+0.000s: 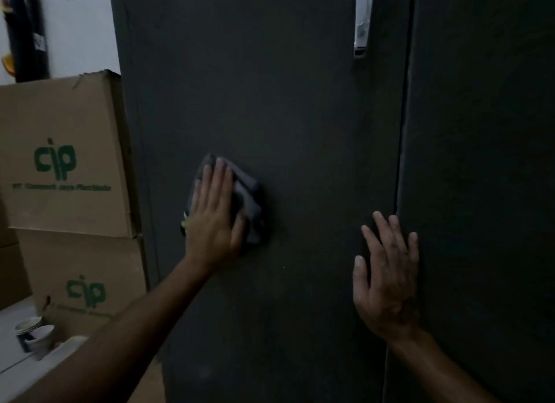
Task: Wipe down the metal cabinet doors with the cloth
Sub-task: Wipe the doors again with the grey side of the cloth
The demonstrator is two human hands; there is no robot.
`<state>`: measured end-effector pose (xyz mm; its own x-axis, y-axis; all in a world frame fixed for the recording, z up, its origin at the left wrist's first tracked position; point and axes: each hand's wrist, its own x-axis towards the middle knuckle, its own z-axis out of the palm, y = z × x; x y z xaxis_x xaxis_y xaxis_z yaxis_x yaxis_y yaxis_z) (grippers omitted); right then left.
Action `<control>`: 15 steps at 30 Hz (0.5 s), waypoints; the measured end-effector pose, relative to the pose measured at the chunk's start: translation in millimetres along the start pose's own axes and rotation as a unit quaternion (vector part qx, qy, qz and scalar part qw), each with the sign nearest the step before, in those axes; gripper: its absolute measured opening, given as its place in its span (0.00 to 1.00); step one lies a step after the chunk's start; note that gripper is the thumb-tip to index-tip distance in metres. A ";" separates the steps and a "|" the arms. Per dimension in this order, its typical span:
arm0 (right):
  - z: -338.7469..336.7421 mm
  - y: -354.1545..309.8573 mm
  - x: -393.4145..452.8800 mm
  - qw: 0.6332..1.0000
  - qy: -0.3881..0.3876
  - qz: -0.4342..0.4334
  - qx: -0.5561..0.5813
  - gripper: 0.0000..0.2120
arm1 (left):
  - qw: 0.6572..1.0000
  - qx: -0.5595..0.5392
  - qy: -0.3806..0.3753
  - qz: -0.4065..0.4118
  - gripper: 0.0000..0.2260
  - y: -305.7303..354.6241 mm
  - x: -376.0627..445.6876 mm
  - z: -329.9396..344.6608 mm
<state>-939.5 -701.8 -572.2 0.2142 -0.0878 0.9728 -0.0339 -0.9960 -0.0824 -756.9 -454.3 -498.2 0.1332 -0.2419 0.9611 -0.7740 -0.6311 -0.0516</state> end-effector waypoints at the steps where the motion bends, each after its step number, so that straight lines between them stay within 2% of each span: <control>1: -1.6 -1.1 0.5 1.000 0.001 0.001 0.006 0.23 | 0.997 -0.013 0.046 -0.054 0.33 10.4 39.7 -3.3; 3: -7.1 -1.8 4.3 0.999 0.020 -0.003 0.025 0.21 | 0.991 -0.025 0.096 -0.087 0.33 46.4 101.0 0.9; 4: -12.0 -0.3 7.8 0.999 0.034 -0.008 0.036 0.20 | 0.994 -0.024 0.099 -0.050 0.33 69.0 112.6 8.4; 6: -24.4 4.8 19.5 0.996 0.069 -0.016 0.051 0.19 | 0.994 -0.026 0.051 0.092 0.32 110.5 87.5 26.7; 8: -38.5 11.9 33.9 0.994 0.099 -0.002 0.042 0.19 | 0.972 -0.016 -0.036 0.232 0.31 122.0 13.9 37.9; 10: -50.5 17.6 46.9 0.994 0.102 0.010 0.030 0.19 | 0.952 0.008 -0.086 0.294 0.30 92.9 -48.3 34.3; 12: -57.6 23.4 54.4 0.997 0.071 0.014 0.020 0.21 | 0.961 0.016 -0.085 0.262 0.29 48.6 -60.0 21.6; 15: -64.0 28.8 63.0 1.000 0.014 0.013 0.010 0.22 | 0.997 0.024 -0.021 0.069 0.32 17.3 10.7 1.3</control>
<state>-989.4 -735.1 -499.5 0.1858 -0.1132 0.9761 -0.0186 -0.9936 -0.1117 -768.0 -468.8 -489.2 0.0548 -0.3587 0.9318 -0.7560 -0.6246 -0.1960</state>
